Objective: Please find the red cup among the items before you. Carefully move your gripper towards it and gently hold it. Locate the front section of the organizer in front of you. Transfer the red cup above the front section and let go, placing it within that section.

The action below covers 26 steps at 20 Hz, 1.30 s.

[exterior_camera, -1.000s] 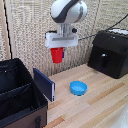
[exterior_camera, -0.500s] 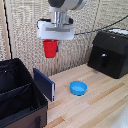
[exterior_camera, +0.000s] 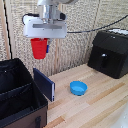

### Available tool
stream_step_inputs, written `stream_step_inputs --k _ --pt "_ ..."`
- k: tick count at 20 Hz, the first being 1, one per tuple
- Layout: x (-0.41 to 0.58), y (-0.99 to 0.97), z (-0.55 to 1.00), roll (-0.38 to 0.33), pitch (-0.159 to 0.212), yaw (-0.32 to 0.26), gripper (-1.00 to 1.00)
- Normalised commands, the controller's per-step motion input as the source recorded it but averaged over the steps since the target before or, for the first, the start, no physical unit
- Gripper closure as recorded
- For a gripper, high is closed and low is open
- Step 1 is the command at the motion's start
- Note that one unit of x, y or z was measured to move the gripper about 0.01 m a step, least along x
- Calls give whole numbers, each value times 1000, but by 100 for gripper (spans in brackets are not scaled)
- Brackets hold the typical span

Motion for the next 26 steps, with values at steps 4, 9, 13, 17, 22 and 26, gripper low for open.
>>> stream_step_inputs --k 4,9,13,17,22,26 --pt "-196 934 -76 -71 0 0 100" --pt "-156 874 -369 -128 1 0 100" --pt "-74 765 -514 -195 0 0 100" --pt "-43 651 -597 -249 -7 3 100" --pt "39 365 -281 -265 -142 28 100" --pt "111 101 211 -32 -63 69 -100"
